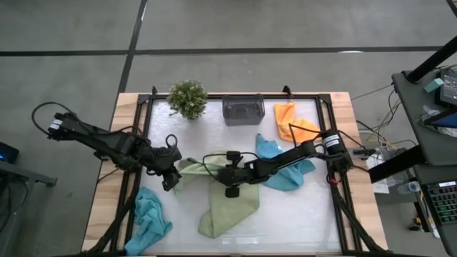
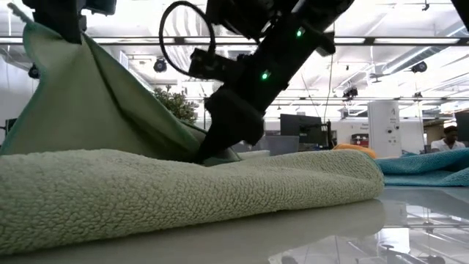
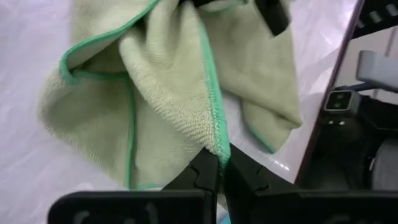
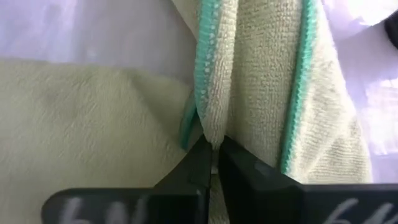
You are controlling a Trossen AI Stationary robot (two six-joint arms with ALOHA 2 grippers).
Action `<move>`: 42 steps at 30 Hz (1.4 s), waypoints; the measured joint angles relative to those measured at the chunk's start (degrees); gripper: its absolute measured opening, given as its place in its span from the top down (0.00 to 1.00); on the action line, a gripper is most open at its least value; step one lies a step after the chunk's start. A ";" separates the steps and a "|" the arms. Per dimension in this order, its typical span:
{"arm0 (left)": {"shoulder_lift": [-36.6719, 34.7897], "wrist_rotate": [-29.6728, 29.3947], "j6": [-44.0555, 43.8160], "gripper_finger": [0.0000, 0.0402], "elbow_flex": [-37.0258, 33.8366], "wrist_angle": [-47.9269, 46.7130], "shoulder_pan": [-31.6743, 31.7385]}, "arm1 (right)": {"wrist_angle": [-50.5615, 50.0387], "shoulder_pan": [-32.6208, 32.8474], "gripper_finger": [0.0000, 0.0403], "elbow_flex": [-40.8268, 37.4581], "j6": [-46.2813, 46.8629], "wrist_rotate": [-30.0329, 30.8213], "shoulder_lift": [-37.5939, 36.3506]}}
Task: Fold microfiber towels
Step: Fold the left green towel
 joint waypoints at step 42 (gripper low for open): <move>9.78 0.11 0.04 1.00 -0.35 -0.68 0.00 | -11.10 2.64 0.61 -8.55 3.72 -11.49 -6.68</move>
